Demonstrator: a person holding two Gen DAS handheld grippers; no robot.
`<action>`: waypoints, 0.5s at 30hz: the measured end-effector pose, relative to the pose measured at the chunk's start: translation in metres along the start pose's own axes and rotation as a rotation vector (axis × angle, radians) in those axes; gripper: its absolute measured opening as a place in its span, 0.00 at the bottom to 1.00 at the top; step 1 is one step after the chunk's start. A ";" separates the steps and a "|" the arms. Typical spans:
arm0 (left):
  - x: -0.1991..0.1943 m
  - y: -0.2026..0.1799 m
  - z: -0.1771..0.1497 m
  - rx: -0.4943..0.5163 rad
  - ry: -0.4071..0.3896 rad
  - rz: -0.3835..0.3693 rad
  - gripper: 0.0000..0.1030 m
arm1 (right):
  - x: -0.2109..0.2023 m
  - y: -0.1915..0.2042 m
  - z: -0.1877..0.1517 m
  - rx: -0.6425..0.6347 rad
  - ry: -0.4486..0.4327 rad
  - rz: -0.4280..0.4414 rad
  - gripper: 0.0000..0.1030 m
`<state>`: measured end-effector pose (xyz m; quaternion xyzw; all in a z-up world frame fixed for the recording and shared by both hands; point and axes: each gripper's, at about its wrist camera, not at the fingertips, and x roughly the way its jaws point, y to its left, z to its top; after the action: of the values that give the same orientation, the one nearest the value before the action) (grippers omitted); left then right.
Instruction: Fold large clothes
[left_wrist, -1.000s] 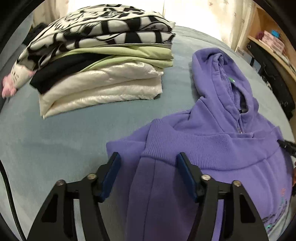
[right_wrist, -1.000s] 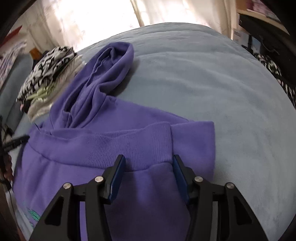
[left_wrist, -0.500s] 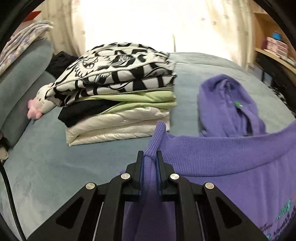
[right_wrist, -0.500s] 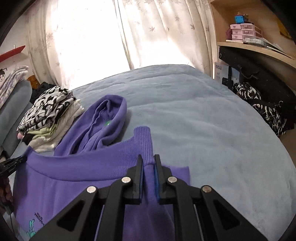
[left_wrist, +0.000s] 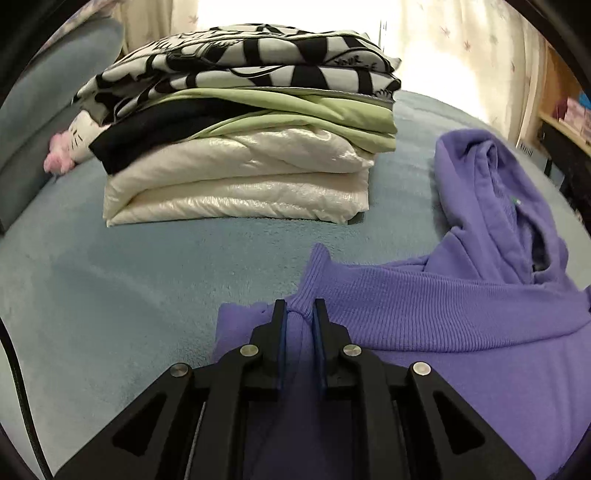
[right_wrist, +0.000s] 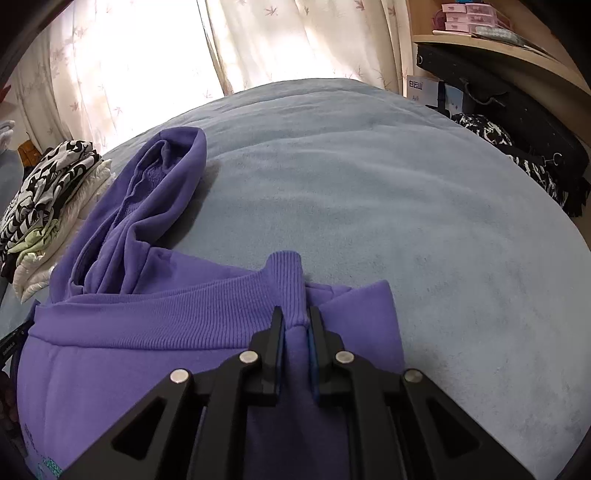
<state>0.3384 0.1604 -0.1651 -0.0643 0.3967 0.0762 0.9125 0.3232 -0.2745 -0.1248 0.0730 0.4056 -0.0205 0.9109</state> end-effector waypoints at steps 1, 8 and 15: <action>0.000 0.001 0.000 -0.004 -0.002 -0.004 0.12 | 0.001 -0.001 -0.001 0.001 -0.003 0.002 0.09; -0.002 0.011 -0.002 -0.044 -0.004 -0.049 0.13 | 0.001 0.003 -0.002 -0.006 -0.009 -0.009 0.09; -0.006 0.010 -0.001 -0.033 0.004 -0.039 0.13 | 0.002 0.009 -0.001 -0.025 0.010 -0.035 0.14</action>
<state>0.3322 0.1698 -0.1618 -0.0873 0.3959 0.0650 0.9118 0.3249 -0.2654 -0.1260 0.0544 0.4117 -0.0309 0.9092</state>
